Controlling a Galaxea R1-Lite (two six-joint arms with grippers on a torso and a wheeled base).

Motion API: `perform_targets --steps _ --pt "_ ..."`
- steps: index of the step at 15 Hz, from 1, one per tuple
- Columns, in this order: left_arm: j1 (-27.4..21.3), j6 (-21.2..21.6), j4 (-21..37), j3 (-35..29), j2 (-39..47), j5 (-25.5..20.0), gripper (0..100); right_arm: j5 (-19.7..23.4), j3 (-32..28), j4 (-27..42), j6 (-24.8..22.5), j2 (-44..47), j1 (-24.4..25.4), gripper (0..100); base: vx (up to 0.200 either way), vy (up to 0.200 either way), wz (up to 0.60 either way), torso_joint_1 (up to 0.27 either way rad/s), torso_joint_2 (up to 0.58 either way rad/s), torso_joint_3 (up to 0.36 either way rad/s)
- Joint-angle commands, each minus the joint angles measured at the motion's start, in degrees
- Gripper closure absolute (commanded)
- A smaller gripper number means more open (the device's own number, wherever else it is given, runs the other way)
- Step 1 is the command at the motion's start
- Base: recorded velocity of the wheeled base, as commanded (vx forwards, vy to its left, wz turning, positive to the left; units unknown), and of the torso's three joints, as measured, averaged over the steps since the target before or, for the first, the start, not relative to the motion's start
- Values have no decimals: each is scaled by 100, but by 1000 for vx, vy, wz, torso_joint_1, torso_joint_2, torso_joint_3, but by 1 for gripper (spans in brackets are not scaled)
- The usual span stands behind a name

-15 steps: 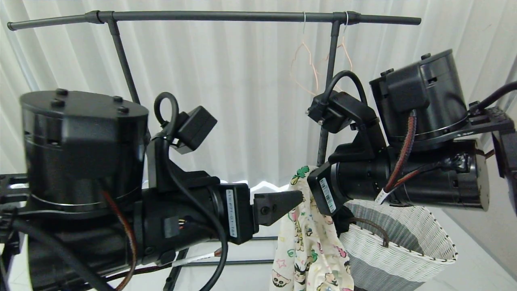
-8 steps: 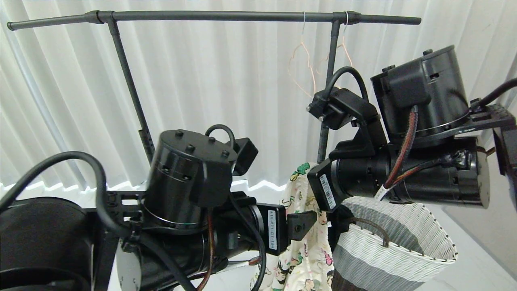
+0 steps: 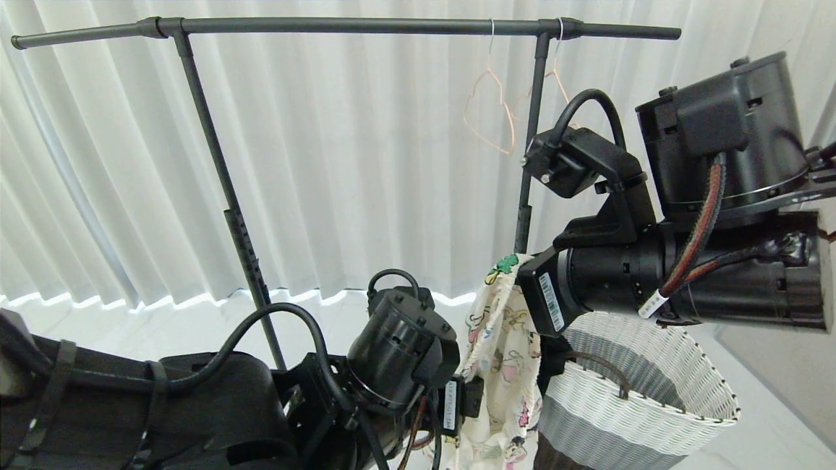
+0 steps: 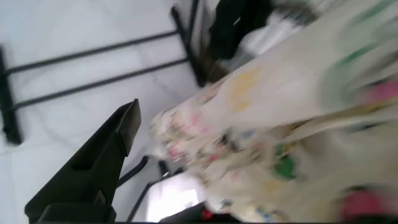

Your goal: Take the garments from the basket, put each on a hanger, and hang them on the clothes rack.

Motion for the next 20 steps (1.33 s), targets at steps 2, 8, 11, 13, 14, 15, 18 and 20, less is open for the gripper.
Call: perform_targets --steps 2,8,11,13,14,15,18,20 --pt "8 41 20 397 -91 212 0 -237 272 36 -7 -281 -243 100 0 0 0 0 0 0" --pt "61 955 135 1074 -829 256 0 -280 975 10 -7 -765 -603 100 0 0 0 0 0 0" --pt "17 955 135 1241 -846 264 0 -280 984 10 -7 -826 -612 100 0 0 0 0 0 0" --pt "17 955 126 1232 -917 264 100 -280 984 10 -7 -853 -603 100 0 0 0 0 0 0" --pt "17 955 126 1215 -970 264 100 -280 992 19 -7 -879 -603 100 0 0 0 0 0 0" --pt "0 947 117 1215 -1057 273 100 -280 1001 28 -7 -897 -612 100 0 0 0 0 0 0" --pt "17 991 108 1153 -1664 308 100 -272 1115 19 2 -905 -674 100 0 0 0 0 0 0" --pt "369 1175 636 441 -2086 54 100 -263 1195 1 11 -958 -665 100 0 0 0 0 0 0"
